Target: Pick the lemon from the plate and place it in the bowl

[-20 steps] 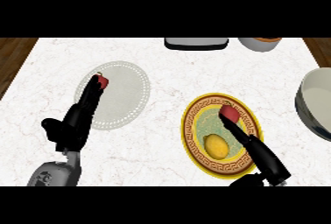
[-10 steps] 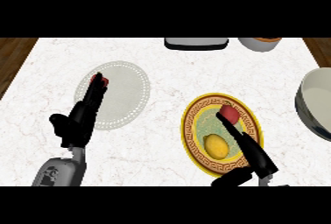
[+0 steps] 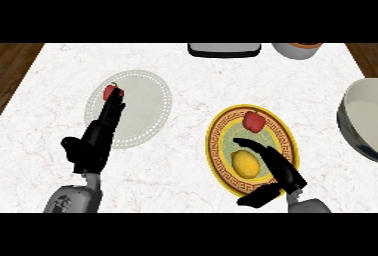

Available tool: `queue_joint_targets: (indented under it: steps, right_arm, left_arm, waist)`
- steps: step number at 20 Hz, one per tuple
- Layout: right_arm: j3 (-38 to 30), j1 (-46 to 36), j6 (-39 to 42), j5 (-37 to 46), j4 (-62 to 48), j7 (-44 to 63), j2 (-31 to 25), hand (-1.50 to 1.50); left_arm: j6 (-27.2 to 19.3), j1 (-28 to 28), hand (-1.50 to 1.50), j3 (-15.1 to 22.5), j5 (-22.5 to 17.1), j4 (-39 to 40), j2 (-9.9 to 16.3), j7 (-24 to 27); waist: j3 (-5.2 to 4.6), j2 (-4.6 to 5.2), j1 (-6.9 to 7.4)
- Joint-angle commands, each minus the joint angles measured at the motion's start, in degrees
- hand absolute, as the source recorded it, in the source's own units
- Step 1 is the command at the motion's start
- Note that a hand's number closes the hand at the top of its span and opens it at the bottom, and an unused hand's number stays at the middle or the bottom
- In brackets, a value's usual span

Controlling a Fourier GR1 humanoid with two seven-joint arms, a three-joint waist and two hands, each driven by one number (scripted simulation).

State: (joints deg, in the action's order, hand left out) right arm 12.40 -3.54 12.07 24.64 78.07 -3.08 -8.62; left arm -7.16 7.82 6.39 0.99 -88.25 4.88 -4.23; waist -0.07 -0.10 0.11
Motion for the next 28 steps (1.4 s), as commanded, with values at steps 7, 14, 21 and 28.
queue_joint_targets:
  steps: [7, 14, 21, 28]
  right_arm:
    - [6.4, 1.0, -1.4, 7.9, -3.2, -9.0, 1.0, 1.5]
    - [1.7, 15.5, 19.2, -2.6, 9.6, -38.6, -29.6, 1.5]
    - [-7.2, 24.3, 20.3, -13.3, 9.3, -63.5, -44.8, 1.5]
    - [-14.4, 30.6, 14.9, -26.6, 17.2, -70.5, -49.4, 1.5]
  left_arm:
    - [-0.8, 1.3, 0.0, -0.4, 1.7, -0.2, -1.7, -1.4]
    - [0.1, 0.2, 0.0, -4.3, -0.5, -0.6, 1.5, -1.4]
    - [0.7, -2.1, 0.0, -3.1, -0.2, -1.9, 1.3, -0.5]
    - [-0.2, -3.6, 0.0, -3.3, 0.3, -1.9, 0.9, -0.2]
  waist:
    - [0.08, 0.09, -0.12]
    - [0.06, -0.74, -3.9]
    - [0.22, -0.54, -3.12]
    - [0.12, -1.03, -4.7]
